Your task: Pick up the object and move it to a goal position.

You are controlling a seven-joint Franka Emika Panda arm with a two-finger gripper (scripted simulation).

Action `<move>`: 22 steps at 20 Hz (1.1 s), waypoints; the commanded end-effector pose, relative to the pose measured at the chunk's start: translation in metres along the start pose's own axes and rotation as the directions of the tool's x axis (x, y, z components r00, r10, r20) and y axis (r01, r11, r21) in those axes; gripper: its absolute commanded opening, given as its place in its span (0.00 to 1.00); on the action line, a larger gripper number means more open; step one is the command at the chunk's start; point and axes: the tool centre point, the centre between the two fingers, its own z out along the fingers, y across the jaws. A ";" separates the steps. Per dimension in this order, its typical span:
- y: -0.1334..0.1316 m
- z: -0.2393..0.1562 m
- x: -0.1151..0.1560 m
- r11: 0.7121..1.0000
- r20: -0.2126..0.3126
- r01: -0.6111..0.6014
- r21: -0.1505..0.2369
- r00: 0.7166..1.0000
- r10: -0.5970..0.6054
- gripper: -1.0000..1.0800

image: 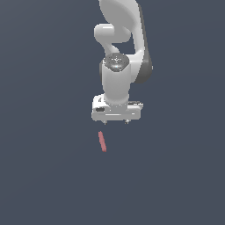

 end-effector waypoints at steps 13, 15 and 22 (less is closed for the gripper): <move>0.050 0.066 0.015 0.980 0.017 0.198 -0.014 0.980 -0.198 0.96; 0.057 0.076 0.017 0.974 0.019 0.226 -0.015 0.974 -0.226 0.96; 0.073 0.099 0.018 0.957 0.025 0.289 -0.015 0.957 -0.288 0.96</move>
